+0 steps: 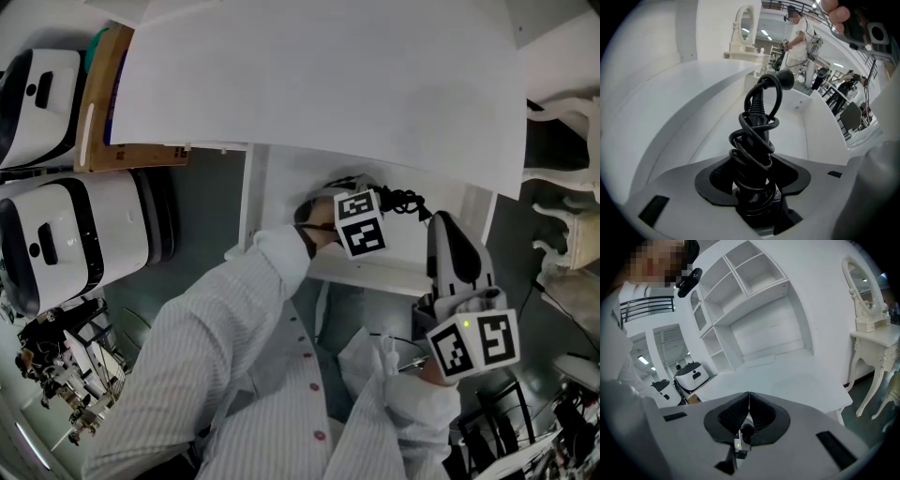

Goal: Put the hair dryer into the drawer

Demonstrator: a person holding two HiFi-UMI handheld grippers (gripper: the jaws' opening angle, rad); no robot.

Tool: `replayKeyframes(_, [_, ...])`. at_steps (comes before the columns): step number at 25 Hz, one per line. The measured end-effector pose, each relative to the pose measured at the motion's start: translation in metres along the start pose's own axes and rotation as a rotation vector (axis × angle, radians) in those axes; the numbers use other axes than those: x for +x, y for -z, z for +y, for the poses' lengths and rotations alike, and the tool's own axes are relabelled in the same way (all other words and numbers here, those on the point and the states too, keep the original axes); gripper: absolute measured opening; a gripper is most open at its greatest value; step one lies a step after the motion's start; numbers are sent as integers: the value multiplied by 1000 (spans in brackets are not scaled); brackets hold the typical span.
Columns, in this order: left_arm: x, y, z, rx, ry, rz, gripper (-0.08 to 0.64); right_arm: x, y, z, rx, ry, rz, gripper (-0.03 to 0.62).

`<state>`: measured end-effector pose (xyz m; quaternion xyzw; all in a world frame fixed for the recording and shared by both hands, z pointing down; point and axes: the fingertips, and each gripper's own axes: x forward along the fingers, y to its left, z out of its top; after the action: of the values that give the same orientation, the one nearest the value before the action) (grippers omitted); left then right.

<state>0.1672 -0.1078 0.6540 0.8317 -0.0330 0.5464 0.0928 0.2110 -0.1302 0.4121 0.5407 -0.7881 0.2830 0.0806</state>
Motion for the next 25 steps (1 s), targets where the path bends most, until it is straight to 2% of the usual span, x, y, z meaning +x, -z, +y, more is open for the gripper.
replayKeyframes(5, [12, 3, -6, 109, -18, 73, 225, 2, 5, -3, 8, 2, 12, 12])
replayKeyframes(16, [32, 4, -10, 190, -50, 197, 229, 2, 7, -11, 15, 9, 17, 12])
replayKeyframes(25, [49, 13, -17, 300, -70, 335, 232, -5, 7, -17, 25, 21, 10, 11])
